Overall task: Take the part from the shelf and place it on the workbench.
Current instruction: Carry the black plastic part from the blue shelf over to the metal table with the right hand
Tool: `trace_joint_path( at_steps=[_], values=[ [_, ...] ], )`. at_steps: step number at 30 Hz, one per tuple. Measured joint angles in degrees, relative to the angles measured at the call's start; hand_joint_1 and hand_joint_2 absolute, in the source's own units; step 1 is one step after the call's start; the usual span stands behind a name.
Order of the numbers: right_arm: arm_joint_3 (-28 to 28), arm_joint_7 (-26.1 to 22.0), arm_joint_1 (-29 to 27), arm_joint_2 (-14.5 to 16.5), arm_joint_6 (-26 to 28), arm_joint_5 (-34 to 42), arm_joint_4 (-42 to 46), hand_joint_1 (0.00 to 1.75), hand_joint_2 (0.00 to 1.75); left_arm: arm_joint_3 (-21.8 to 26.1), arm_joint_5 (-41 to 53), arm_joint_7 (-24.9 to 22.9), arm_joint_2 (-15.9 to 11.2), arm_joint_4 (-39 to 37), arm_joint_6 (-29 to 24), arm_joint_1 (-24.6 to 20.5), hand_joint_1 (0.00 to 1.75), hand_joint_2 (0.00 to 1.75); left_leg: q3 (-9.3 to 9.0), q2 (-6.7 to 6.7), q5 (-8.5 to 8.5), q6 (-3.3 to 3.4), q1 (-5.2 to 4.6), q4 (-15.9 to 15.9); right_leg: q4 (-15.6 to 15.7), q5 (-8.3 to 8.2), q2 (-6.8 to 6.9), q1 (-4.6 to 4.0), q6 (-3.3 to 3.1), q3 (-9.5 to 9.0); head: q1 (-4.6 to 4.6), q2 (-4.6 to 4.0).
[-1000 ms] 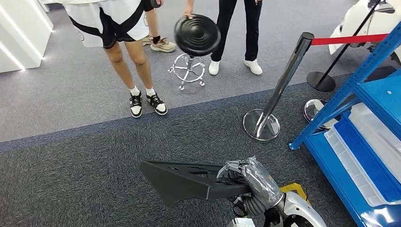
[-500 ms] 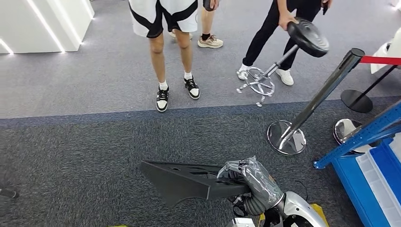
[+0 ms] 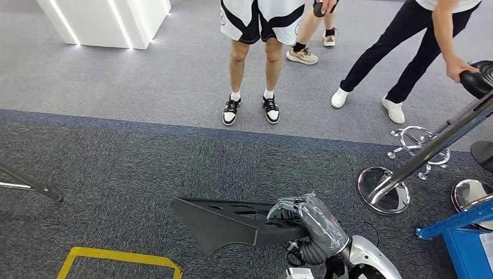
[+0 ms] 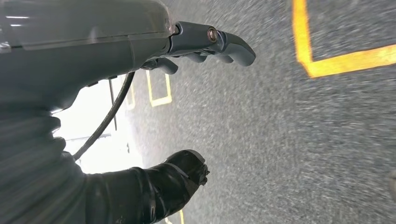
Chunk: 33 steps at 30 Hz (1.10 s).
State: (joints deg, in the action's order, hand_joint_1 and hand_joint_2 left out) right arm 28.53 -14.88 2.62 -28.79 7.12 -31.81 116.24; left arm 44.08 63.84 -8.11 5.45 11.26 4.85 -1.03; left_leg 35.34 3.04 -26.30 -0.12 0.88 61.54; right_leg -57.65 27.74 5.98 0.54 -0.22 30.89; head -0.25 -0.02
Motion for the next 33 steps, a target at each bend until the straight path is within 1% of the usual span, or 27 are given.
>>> trace_joint_path(
  at_steps=[1, 2, 4, 5, 7, 8, 9, 10, 11, 12, 13, 14, 15, 17, 19, 20, 21, 23, 24, 25, 26, 27, 28, 29, 31, 32, 33],
  values=[
    [-0.4, 0.8, -0.7, -0.6, 0.4, 0.2, 0.1, 1.75, 1.75, -0.1, 0.2, 2.3, 0.0, -0.2, -0.6, 0.3, 0.0, 1.75, -1.17, 0.72, 0.4, 0.4, -0.16, -2.1, -0.2, 0.27, 0.59, -0.07, 0.4, -0.1, 0.01, 0.0],
    [-1.5, 1.3, -2.0, -1.6, 0.9, 0.6, 0.4, 1.75, 1.75, -0.3, 0.4, 6.0, 0.0, -0.9, -1.9, 0.9, 0.0, 1.75, -1.51, 0.79, 0.19, 0.91, -0.41, -2.7, -0.2, 0.5, 1.22, -0.11, 0.84, -0.3, 0.02, 0.0],
    [-6.2, 1.0, -6.3, -4.1, 1.8, 1.9, 1.2, 1.75, 1.75, -0.9, 0.9, 14.5, 0.2, -3.2, -6.3, 2.4, 0.0, 1.75, -1.71, -0.88, 0.27, 1.9, -0.68, -2.9, -0.2, 0.93, 2.48, 0.14, 1.71, -1.02, 0.02, 0.0],
    [-9.3, 0.1, -8.4, -5.1, 1.7, 2.2, 1.6, 1.75, 1.75, -1.2, 1.0, 17.1, 0.4, -4.5, -8.3, 3.0, 0.0, 1.75, -1.96, -1.59, 0.31, 2.3, -0.71, -3.1, -0.5, 1.49, 1.99, 0.37, 2.11, -1.28, 0.05, 0.0],
    [-14.9, -1.2, -11.4, -5.9, 0.9, 2.0, 2.4, 1.75, 1.75, -1.5, 1.0, 18.5, 0.7, -6.3, -10.2, 3.8, 0.0, 1.75, -2.38, -2.64, 0.52, 2.96, -0.55, -3.5, -4.1, 4.21, -1.4, 0.73, 2.57, 0.0, 0.08, 0.0],
    [-16.6, -1.5, -12.5, -6.0, 0.5, 1.6, 2.8, 1.75, 1.75, -1.5, 1.0, 18.4, 0.7, -6.9, -10.2, 4.0, 0.0, 1.75, -2.3, -3.1, 0.57, 3.17, -0.56, -3.5, -7.7, 6.2, -3.58, 0.79, 2.61, 1.74, 0.09, 0.0],
    [-17.8, -1.5, -13.4, -6.0, 0.1, 1.3, 3.2, 1.75, 1.75, -1.6, 1.0, 18.3, 0.7, -7.4, -10.1, 4.0, 0.0, 1.75, -2.16, -3.69, 0.62, 3.35, -0.62, -3.5, -11.7, 8.01, -4.89, 0.77, 2.6, 3.87, 0.09, 0.0],
    [-18.8, -1.4, -14.2, -6.0, -0.2, 1.0, 3.5, 1.75, 1.75, -1.7, 1.0, 18.2, 0.7, -7.9, -10.0, 3.9, 0.0, 1.75, -2.03, -4.46, 0.66, 3.46, -0.71, -3.4, -15.1, 9.03, -5.51, 0.74, 2.57, 5.75, 0.09, 0.0],
    [-19.5, -1.4, -14.8, -6.0, -0.4, 0.8, 3.6, 1.75, 1.75, -1.8, 1.0, 18.2, 0.7, -8.3, -9.9, 3.8, 0.0, 1.75, -1.97, -5.37, 0.67, 3.52, -0.8, -3.4, -16.7, 8.88, -5.8, 0.71, 2.47, 6.82, 0.09, 0.0],
    [-20.1, -1.3, -15.2, -6.0, -0.5, 0.8, 3.8, 1.75, 1.75, -1.9, 1.0, 18.2, 0.8, -8.6, -9.9, 3.7, 0.0, 1.75, -1.98, -6.32, 0.68, 3.53, -0.87, -3.3, -16.0, 7.53, -6.02, 0.69, 2.29, 6.78, 0.1, 0.0],
    [-20.6, -1.2, -15.5, -6.0, -0.6, 0.7, 3.9, 1.75, 1.75, -2.0, 1.0, 18.2, 0.8, -8.9, -9.8, 3.6, 0.0, 1.75, -2.06, -7.25, 0.66, 3.51, -0.9, -3.2, -13.2, 5.34, -6.46, 0.69, 2.05, 5.69, 0.1, 0.0],
    [-21.0, -1.2, -15.8, -6.0, -0.6, 0.7, 4.1, 1.75, 1.75, -2.1, 1.0, 18.2, 0.9, -9.2, -9.8, 3.5, 0.0, 1.75, -2.11, -8.11, 0.65, 3.48, -0.87, -3.1, -9.0, 2.99, -7.69, 0.7, 1.78, 3.99, 0.11, 0.0],
    [-21.4, -1.1, -16.0, -6.0, -0.7, 0.7, 4.3, 1.75, 1.75, -2.2, 1.0, 18.2, 0.9, -9.4, -9.8, 3.5, 0.0, 1.75, -2.05, -8.9, 0.62, 3.35, -0.93, -3.0, -5.3, 1.34, -9.17, 0.72, 1.57, 2.42, 0.1, 0.0],
    [-22.1, -1.0, -16.4, -6.1, -0.7, 0.6, 4.7, 1.75, 1.75, -2.4, 1.0, 18.2, 0.9, -9.6, -9.8, 3.4, 0.0, 1.75, -1.65, -10.37, 0.73, 2.83, -0.89, -2.8, -1.2, 0.1, -10.97, 0.63, 1.32, 0.84, 0.09, 0.0],
    [-22.6, -0.8, -16.7, -6.2, -0.5, 0.3, 5.0, 1.75, 1.75, -2.5, 0.9, 18.2, 0.9, -9.9, -9.9, 3.3, 0.0, 1.75, -1.2, -11.82, 1.03, 2.03, -0.77, -3.0, -0.8, 0.03, -9.83, 0.53, 0.96, 0.72, 0.08, 0.0],
    [-23.0, -0.8, -16.8, -6.2, -0.3, 0.1, 5.2, 1.75, 1.75, -2.5, 0.8, 18.4, 0.9, -10.0, -9.9, 3.3, 0.0, 1.75, -1.02, -11.4, 0.9, 1.71, -0.81, -2.8, -0.4, -0.14, -9.01, 0.58, 0.63, 0.52, 0.08, 0.0],
    [-23.4, -0.9, -17.3, -6.2, 0.2, 0.1, 5.6, 1.75, 1.75, -2.5, 0.6, 18.6, 0.9, -10.2, -10.0, 3.2, 0.0, 1.75, -0.52, -9.93, 0.13, 1.43, -0.94, -1.9, 0.0, -0.33, -8.1, 0.66, 0.22, 0.29, 0.03, 0.0],
    [-24.8, -1.5, -18.8, -6.2, 1.2, 0.6, 6.5, 1.75, 1.75, -2.5, 0.0, 18.8, 0.9, -10.3, -10.0, 2.8, 0.0, 1.75, 1.89, -5.7, -3.27, 1.03, -1.02, 3.3, 0.5, -0.51, -6.11, 0.6, -0.4, -0.03, -0.04, 0.0],
    [-25.7, -2.0, -19.5, -6.2, 1.6, 1.1, 6.8, 1.75, 1.75, -2.5, -0.4, 18.7, 0.7, -10.3, -9.6, 2.7, 0.0, 1.75, 3.69, -4.34, -5.3, 0.79, -0.9, 7.1, 0.5, -0.47, -5.12, 0.48, -0.59, -0.02, -0.07, 0.0],
    [-26.5, -2.5, -20.0, -6.2, 1.7, 1.6, 7.0, 1.75, 1.75, -2.5, -0.5, 18.5, 0.4, -10.3, -8.9, 2.6, 0.0, 1.75, 5.25, -3.81, -6.71, 0.57, -0.7, 10.4, 0.5, -0.41, -4.16, 0.38, -0.65, 0.01, -0.05, 0.0],
    [-27.2, -2.9, -20.2, -6.2, 1.7, 2.1, 7.0, 1.75, 1.75, -2.5, -0.7, 18.4, -0.1, -10.4, -8.0, 2.6, 0.0, 1.75, 6.09, -3.55, -7.18, 0.36, -0.49, 12.4, 0.4, -0.35, -3.26, 0.32, -0.68, 0.01, -0.04, 0.0],
    [-27.7, -3.3, -20.2, -6.2, 1.6, 2.5, 7.0, 1.75, 1.75, -2.5, -0.8, 18.5, -0.8, -10.4, -7.1, 2.6, 0.0, 1.75, 5.82, -3.35, -6.55, 0.18, -0.32, 12.2, 0.4, -0.27, -2.43, 0.29, -0.65, -0.01, -0.04, 0.0],
    [-28.0, -3.7, -20.1, -6.3, 1.4, 2.8, 7.0, 1.75, 1.75, -2.5, -1.0, 18.4, -1.6, -10.5, -6.4, 2.7, 0.0, 1.75, 4.38, -2.93, -5.05, 0.06, -0.2, 9.8, 0.3, -0.15, -1.66, 0.28, -0.56, -0.07, -0.04, 0.0],
    [-28.2, -3.9, -19.9, -6.3, 1.2, 3.0, 7.0, 1.75, 1.75, -2.5, -1.3, 18.2, -2.4, -10.5, -5.9, 2.6, 0.0, 1.75, 2.05, -1.87, -3.18, 0.08, -0.16, 5.8, 0.2, 0.02, -0.97, 0.26, -0.42, -0.18, -0.05, 0.0],
    [-28.3, -3.9, -19.1, -6.4, 0.6, 2.8, 7.0, 1.75, 1.75, -2.4, -2.1, 17.5, -3.8, -10.5, -5.6, 2.5, 0.0, 1.75, -1.68, 0.38, -1.01, 0.68, -0.55, -1.1, -0.2, 0.42, 0.17, 0.06, 0.09, -0.36, -0.03, 0.0],
    [-28.0, -3.7, -18.4, -6.4, 0.4, 2.5, 7.0, 1.75, 1.75, -2.4, -2.6, 17.0, -4.3, -10.5, -5.5, 2.4, 0.0, 1.75, -2.39, 0.94, -0.77, 1.12, -0.76, -2.7, -0.3, 0.56, 0.68, -0.04, 0.41, -0.45, -0.02, 0.0],
    [-27.6, -3.3, -17.6, -6.4, 0.3, 2.0, 7.0, 1.75, 1.75, -2.4, -3.0, 16.6, -4.8, -10.5, -5.3, 2.3, 0.0, 1.75, -2.33, 0.62, -0.88, 1.55, -1.01, -3.0, -0.3, 0.64, 1.22, -0.1, 0.73, -0.55, -0.01, 0.0]
  ],
)
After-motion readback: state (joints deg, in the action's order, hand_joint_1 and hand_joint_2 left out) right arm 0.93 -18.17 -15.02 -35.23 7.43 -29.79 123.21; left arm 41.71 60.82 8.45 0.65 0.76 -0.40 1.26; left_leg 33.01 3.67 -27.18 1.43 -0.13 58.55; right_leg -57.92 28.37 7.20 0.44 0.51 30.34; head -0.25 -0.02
